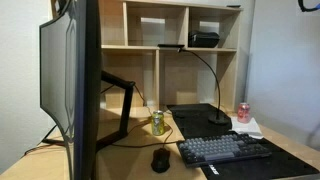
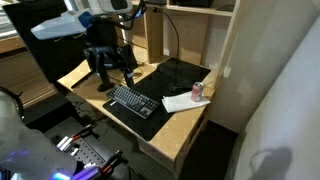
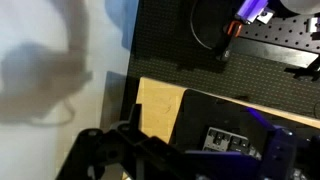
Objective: Move the pink can to the back right corner of the desk
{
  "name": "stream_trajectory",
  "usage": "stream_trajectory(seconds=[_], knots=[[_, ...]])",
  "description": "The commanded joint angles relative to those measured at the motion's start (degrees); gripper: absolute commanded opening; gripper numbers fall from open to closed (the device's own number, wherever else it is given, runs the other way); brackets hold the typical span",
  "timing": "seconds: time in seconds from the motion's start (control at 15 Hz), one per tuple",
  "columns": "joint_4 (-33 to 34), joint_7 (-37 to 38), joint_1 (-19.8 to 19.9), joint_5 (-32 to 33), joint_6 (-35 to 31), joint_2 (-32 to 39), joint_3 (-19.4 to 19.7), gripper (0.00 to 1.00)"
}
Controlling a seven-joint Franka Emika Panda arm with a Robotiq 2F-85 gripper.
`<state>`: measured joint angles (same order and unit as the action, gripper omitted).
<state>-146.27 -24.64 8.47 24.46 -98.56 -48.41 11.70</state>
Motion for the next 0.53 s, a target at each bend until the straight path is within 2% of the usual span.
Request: stream_trajectory(seconds=[0.0, 0.2, 0.27, 0.4, 0.47], knots=[[0.19, 0.69, -1.29, 0.63, 0.49, -0.14, 0.85, 1.00], [-0.61, 6.27, -1.99, -5.84, -3.35, -0.84, 2.33, 1.00], [6.25, 7.58, -2.30, -6.33, -9.92, 11.29, 5.47, 1.00], [9.77, 10.83, -1.85, -8.99, -14.60, 14.46, 6.71, 1.00], [13.25, 10.55, -3.29, -11.43, -13.67, 17.37, 8.99, 1.00]])
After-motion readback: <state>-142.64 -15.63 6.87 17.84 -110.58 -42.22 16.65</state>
